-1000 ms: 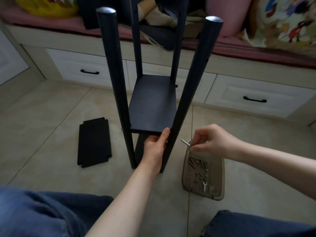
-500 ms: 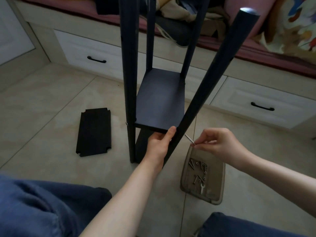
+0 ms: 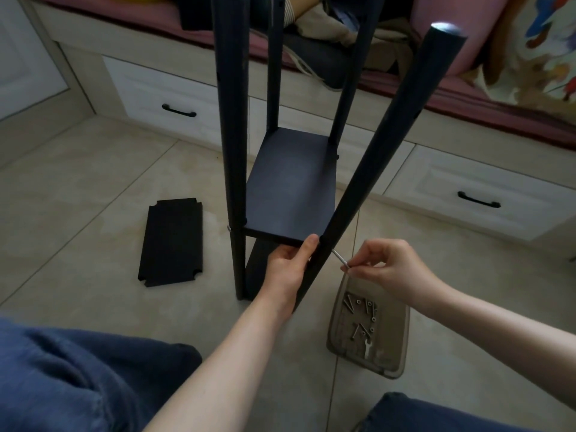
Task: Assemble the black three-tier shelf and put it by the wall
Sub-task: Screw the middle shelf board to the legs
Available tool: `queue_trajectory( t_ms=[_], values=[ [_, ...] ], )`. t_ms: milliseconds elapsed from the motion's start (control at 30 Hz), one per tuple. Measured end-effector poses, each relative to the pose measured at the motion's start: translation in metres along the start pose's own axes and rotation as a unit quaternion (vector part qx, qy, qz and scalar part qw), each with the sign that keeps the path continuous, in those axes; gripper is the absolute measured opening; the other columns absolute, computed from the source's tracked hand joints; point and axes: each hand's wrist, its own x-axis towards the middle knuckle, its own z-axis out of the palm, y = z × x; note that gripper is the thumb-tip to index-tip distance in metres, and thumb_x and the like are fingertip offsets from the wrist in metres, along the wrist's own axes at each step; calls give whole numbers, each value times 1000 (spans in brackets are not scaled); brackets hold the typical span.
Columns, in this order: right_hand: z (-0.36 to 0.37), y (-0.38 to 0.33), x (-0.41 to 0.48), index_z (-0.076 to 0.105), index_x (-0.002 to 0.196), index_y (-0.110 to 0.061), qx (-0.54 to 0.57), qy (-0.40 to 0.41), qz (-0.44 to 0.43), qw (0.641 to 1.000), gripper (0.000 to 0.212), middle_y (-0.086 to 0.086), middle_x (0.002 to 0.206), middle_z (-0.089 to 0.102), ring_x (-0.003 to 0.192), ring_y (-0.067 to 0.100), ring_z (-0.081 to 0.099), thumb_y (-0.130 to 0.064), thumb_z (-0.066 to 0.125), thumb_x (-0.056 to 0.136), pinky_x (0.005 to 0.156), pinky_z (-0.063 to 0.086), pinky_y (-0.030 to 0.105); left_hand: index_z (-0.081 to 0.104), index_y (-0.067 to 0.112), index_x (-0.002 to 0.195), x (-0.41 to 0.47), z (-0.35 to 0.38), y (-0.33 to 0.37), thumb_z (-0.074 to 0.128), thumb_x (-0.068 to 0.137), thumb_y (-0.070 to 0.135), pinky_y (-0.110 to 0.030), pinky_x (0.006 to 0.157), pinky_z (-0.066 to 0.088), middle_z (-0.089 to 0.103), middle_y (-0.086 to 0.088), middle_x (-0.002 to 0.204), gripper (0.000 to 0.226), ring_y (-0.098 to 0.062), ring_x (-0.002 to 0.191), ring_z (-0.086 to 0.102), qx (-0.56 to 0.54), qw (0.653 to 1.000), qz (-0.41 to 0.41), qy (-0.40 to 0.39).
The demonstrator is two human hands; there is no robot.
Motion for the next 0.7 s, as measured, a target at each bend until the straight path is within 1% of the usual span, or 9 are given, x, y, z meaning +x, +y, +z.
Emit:
queue_trajectory(
  t_ms=[133,333,467,567,700],
  values=[
    [3,0,1,71,79,-11,60,7,24,998,9,-4,82,77,80,7,73,-5,78,78,68,53,14,69,12,118,-2,1,2,70,77,47,-32,88,53,77,-6,108,53,-19,103,73,-1,1000,0,1],
    [9,-5,4,71,81,-10,88,17,36,995,9,-4,80,77,79,7,74,-6,78,79,68,53,12,70,15,116,-3,3,4,69,76,48,-35,96,53,77,-3,108,52,-17,104,72,7,1000,1,7],
    [12,-6,7,71,83,-10,119,24,49,991,7,-2,81,77,81,9,74,-8,78,80,70,55,13,69,15,118,-4,3,4,69,77,50,-40,102,51,76,-4,111,55,-20,109,70,20,1000,-2,8],
    [15,-6,7,71,84,-12,133,31,59,989,6,-3,82,77,82,8,74,-11,77,82,68,53,11,69,15,118,-4,1,5,69,77,51,-40,103,51,76,-4,111,54,-20,109,70,21,1000,-5,3],
    [19,-7,8,70,86,-12,141,36,66,987,6,-6,83,77,82,5,73,-12,75,84,66,52,9,69,16,118,-5,1,5,69,77,50,-38,101,52,76,-3,112,52,-20,109,70,16,1000,-5,-2]
  ],
)
